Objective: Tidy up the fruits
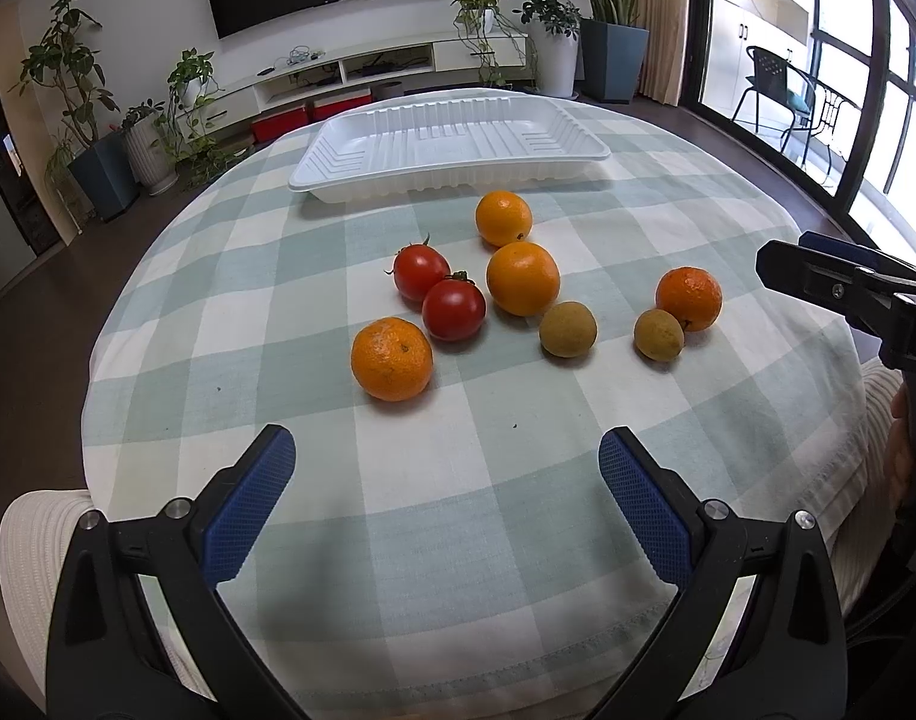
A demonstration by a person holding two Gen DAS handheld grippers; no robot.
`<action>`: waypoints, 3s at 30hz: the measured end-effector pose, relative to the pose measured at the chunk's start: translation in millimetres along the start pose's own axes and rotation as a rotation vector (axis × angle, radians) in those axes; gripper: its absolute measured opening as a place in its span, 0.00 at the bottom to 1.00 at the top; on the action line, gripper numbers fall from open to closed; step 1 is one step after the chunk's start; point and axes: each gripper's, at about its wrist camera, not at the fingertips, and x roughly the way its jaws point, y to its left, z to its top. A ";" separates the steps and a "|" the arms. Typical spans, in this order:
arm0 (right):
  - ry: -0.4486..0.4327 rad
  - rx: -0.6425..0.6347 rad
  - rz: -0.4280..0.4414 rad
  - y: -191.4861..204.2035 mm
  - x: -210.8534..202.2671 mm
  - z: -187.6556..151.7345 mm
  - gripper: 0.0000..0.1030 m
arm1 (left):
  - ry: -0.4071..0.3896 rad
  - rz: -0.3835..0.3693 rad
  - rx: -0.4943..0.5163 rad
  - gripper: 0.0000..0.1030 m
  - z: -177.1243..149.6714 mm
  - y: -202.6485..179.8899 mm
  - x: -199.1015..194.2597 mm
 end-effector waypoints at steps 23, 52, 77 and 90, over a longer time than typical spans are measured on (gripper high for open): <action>0.003 -0.002 -0.002 2.1 1.8 -1.0 0.99 | -0.003 0.001 -0.002 1.00 0.5 1.8 -1.7; 0.008 -0.009 -0.004 15.2 5.4 -7.9 0.99 | -0.003 -0.001 -0.002 1.00 0.9 2.8 -1.5; 0.103 -0.098 -0.005 23.8 12.9 -11.1 0.99 | 0.060 -0.022 -0.060 1.00 -4.2 20.5 19.7; 0.168 -0.107 0.010 31.6 26.4 -16.0 0.90 | 0.115 -0.044 -0.078 1.00 -13.9 28.2 43.0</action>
